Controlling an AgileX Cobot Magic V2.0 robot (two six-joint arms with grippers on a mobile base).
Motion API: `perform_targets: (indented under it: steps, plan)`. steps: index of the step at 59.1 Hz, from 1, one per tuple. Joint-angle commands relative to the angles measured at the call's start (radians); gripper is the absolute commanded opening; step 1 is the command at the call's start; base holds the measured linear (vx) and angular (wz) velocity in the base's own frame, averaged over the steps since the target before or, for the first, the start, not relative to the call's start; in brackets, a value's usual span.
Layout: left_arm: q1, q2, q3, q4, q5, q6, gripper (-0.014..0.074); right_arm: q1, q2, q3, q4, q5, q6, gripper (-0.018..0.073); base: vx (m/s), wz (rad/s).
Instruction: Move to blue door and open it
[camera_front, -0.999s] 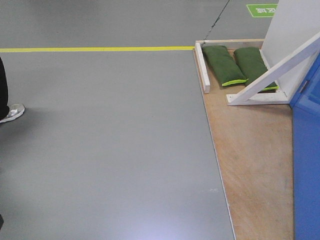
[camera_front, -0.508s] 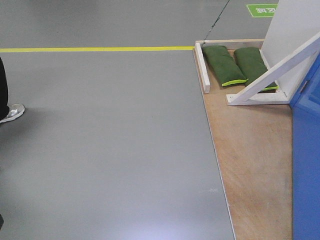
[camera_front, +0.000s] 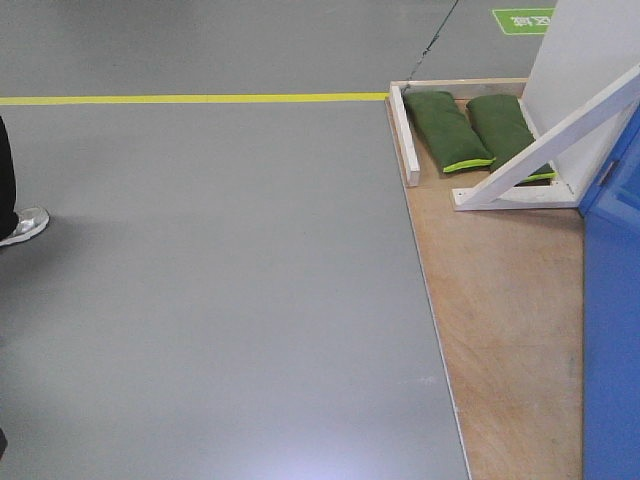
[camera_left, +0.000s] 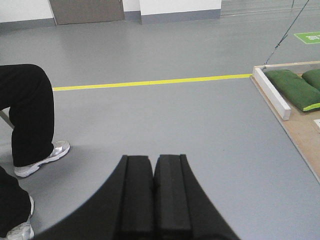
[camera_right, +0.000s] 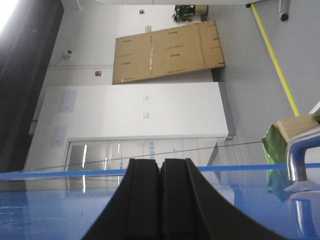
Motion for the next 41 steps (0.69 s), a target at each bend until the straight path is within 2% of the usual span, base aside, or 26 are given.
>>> perform_targets:
  steps: [1,27,35,41]
  plan:
    - [0.001,-0.015,0.004,0.000,-0.078,-0.003,0.0070,0.013,-0.035,-0.043,0.028,0.160,-0.005,0.0006,0.00,0.00]
    - [0.001,-0.015,0.004,0.000,-0.078,-0.003,0.0070,0.013,-0.038,-0.043,0.027,0.652,-0.005,0.0006,0.00,0.00]
    - [0.001,-0.015,0.004,0.000,-0.078,-0.003,0.0070,0.013,-0.038,-0.043,0.036,0.717,-0.005,0.0006,0.00,0.00]
    - [0.001,-0.015,0.004,0.000,-0.078,-0.003,0.0070,0.047,-0.038,-0.043,0.060,0.709,-0.005,0.0006,0.00,0.00]
